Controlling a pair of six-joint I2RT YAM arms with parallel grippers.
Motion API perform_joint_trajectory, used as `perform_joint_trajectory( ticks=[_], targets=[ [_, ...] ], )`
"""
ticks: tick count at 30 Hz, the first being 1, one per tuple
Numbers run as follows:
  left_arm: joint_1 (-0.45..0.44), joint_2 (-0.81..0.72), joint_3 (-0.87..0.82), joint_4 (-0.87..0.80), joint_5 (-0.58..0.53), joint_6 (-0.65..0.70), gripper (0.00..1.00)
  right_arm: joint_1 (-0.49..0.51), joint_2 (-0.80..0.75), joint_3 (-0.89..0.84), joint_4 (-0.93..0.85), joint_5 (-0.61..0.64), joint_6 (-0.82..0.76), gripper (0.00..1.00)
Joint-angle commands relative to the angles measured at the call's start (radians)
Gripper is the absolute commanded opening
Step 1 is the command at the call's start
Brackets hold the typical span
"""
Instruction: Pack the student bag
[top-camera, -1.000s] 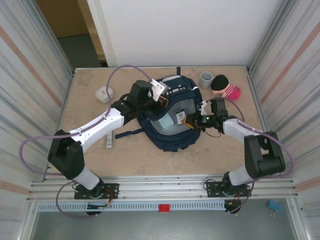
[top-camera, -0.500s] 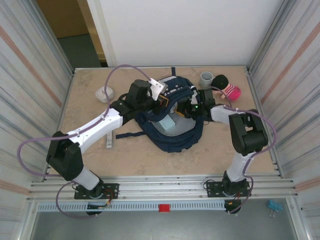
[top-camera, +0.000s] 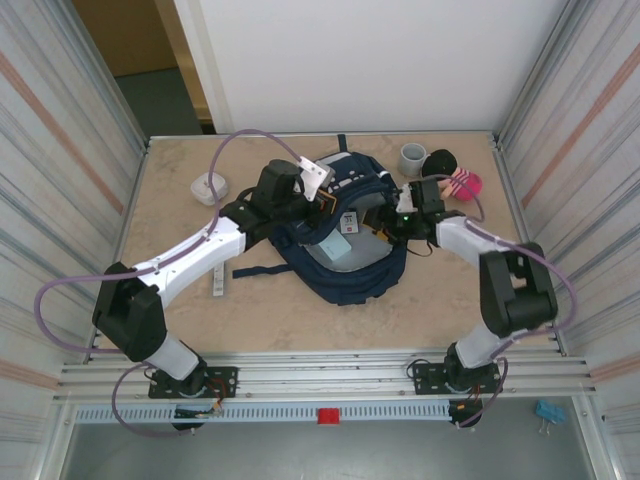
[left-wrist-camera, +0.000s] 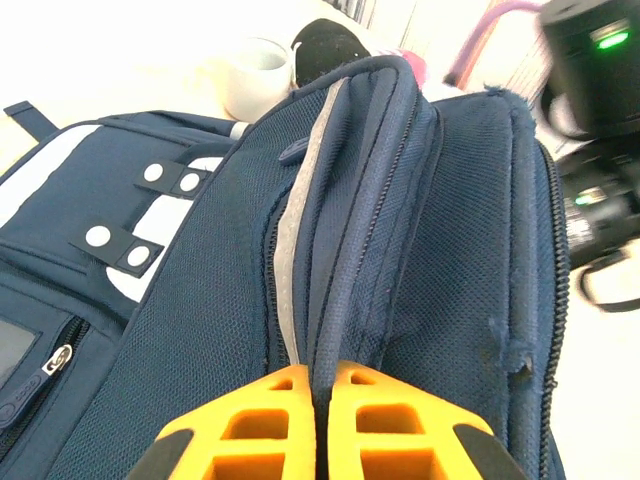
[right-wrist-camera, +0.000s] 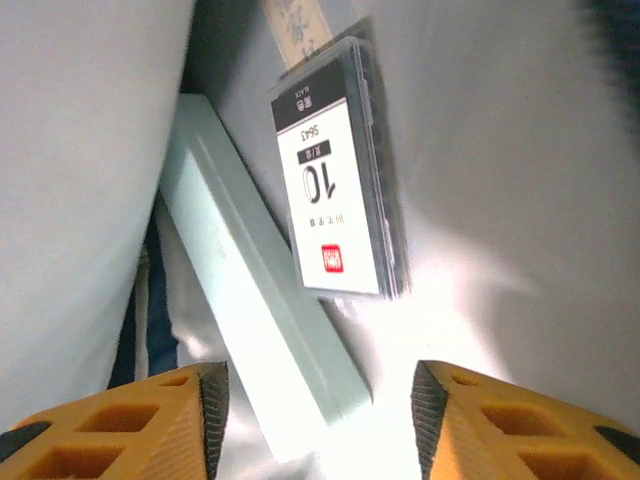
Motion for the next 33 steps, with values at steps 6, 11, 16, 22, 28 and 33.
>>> perform_joint_trajectory(
  ticks=[6,11,16,22,28,33],
  targets=[
    [0.001,-0.006,-0.038,0.071,0.002,0.044,0.04,0.019,-0.368,-0.203,0.070,0.017,0.136,0.65],
    [-0.005,0.011,-0.056,0.083,0.027,0.025,0.03,0.036,-0.486,-0.311,0.337,-0.052,0.292,0.78],
    [-0.007,0.024,-0.055,0.094,0.034,0.016,0.04,0.076,-0.494,-0.297,0.464,-0.055,0.340,0.84],
    [-0.011,0.039,-0.049,0.094,0.045,0.011,0.09,0.104,-0.381,-0.231,0.543,-0.056,0.406,0.84],
    [-0.016,0.026,-0.052,0.070,0.045,-0.009,0.24,0.142,-0.271,-0.178,0.620,-0.054,0.451,0.75],
    [0.020,-0.096,-0.194,0.088,0.017,-0.087,0.58,0.158,-0.260,-0.118,0.443,-0.014,0.344,0.57]
  ],
)
